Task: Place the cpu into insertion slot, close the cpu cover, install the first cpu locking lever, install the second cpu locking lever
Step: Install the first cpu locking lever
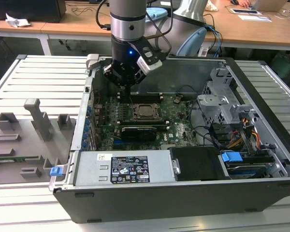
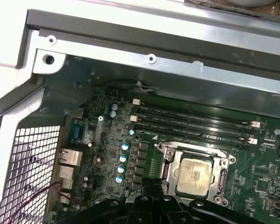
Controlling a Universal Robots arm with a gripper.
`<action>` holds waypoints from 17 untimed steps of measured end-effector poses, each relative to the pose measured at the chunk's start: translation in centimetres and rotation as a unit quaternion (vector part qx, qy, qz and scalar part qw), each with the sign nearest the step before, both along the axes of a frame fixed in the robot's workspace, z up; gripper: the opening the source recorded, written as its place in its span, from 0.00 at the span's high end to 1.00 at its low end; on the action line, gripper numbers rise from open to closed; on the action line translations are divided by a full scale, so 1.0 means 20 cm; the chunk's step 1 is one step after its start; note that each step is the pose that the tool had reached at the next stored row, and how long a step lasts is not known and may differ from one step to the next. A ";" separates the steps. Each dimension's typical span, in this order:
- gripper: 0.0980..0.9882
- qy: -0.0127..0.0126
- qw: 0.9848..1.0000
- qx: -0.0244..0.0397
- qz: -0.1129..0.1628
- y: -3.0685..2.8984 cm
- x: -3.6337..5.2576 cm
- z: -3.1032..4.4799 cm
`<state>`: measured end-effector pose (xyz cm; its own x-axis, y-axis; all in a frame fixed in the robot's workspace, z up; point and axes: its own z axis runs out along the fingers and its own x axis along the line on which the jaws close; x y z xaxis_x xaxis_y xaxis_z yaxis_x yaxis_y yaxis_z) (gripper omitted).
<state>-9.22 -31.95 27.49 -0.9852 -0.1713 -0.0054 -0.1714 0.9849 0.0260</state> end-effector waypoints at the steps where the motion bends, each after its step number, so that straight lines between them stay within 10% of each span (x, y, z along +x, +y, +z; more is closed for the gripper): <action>1: 0.99 0.000 1.000 0.000 -0.003 0.000 -0.003 -0.003; 17: 0.99 0.000 1.000 0.003 -0.018 0.028 -0.041 -0.044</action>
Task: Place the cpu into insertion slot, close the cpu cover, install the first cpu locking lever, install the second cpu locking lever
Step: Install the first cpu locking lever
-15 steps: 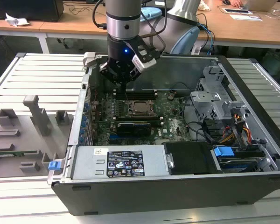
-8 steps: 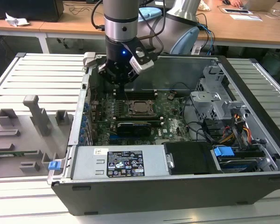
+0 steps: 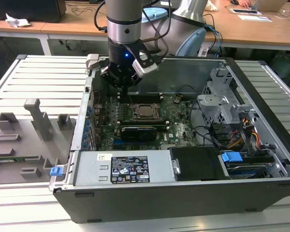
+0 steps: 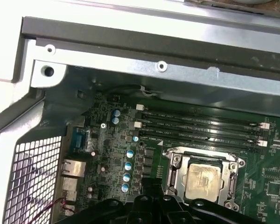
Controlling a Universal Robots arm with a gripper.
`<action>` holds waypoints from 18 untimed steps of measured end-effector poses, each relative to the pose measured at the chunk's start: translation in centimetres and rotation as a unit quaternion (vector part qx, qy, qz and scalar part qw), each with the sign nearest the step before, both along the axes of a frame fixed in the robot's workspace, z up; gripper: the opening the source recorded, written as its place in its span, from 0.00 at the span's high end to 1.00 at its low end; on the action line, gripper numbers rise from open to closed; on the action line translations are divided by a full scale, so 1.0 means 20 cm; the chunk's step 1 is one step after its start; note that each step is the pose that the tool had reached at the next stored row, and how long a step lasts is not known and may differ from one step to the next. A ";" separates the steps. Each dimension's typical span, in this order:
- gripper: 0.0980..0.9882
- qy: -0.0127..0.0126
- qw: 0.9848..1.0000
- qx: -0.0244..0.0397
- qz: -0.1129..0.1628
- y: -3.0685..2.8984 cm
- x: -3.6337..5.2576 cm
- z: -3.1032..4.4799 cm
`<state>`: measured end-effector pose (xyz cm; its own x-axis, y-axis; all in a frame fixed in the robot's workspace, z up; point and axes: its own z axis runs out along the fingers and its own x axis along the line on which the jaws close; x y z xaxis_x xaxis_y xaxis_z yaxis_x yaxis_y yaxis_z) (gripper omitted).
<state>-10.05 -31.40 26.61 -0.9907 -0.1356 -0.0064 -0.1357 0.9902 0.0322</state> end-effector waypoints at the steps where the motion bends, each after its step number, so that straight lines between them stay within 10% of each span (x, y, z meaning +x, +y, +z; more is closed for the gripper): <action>1: 0.99 0.000 1.000 0.001 0.000 0.007 -0.001 -0.002; 18: 0.99 0.000 1.000 0.007 -0.001 0.095 0.024 -0.038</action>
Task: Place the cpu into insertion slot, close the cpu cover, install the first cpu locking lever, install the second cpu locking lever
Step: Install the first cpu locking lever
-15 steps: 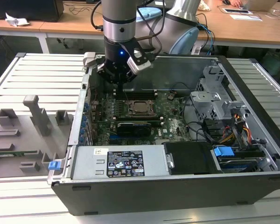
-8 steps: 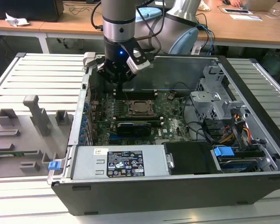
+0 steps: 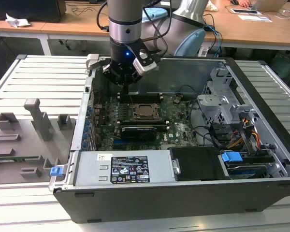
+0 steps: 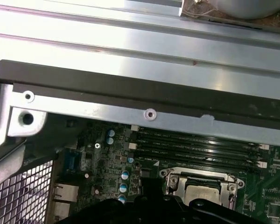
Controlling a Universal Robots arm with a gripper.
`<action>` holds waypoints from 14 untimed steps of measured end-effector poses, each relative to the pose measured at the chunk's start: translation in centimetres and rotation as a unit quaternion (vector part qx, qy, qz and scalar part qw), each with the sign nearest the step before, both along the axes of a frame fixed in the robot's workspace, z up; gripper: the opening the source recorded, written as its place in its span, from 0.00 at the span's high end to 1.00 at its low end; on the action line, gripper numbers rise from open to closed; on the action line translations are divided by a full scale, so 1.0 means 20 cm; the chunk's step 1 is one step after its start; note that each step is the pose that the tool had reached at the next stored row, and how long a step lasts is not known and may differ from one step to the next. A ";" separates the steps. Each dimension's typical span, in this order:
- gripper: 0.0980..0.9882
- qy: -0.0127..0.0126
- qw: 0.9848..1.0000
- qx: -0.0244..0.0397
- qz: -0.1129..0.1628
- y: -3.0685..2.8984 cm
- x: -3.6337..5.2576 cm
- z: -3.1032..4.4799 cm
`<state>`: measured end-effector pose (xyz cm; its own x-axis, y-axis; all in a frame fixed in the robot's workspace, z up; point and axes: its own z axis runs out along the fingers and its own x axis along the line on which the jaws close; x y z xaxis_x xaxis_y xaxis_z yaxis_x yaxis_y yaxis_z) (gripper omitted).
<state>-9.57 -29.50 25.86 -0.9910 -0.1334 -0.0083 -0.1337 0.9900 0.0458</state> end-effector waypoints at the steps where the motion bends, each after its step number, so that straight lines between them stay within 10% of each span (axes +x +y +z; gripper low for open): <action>1: 0.99 0.000 1.000 0.000 0.000 0.000 0.006 0.000; 14: 0.99 0.000 1.000 0.000 -0.001 0.000 0.071 -0.002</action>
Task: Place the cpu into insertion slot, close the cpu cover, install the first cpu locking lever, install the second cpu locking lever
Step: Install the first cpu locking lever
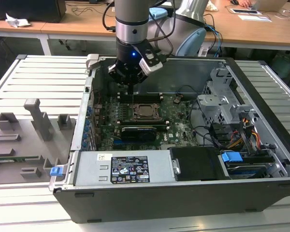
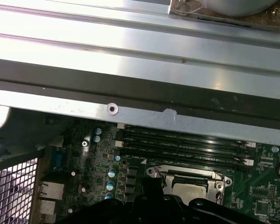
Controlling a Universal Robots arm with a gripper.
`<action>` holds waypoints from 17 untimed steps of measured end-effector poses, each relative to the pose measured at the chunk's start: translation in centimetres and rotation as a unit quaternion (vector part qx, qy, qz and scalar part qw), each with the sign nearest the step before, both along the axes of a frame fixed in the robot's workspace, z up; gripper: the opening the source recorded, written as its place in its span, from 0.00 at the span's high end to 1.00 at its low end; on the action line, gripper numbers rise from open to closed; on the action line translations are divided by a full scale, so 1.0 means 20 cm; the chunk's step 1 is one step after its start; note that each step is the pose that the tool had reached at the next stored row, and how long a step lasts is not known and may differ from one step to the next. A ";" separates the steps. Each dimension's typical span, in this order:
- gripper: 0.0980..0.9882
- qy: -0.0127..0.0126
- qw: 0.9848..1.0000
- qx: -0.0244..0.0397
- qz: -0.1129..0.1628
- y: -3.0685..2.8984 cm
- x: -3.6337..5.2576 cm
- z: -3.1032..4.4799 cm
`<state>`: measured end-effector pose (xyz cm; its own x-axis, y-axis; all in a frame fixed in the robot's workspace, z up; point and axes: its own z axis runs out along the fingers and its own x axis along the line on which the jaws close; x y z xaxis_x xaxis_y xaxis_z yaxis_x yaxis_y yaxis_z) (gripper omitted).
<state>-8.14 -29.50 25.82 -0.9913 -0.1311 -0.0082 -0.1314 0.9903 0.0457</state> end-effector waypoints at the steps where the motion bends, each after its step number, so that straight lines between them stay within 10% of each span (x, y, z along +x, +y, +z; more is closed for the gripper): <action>1: 0.99 0.000 1.000 0.000 0.000 0.000 0.006 0.000; 17: 0.99 0.000 1.000 0.001 -0.008 0.000 0.067 -0.005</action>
<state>-6.81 -29.50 25.72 -0.9932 -0.1161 -0.0085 -0.1164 0.9921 0.0476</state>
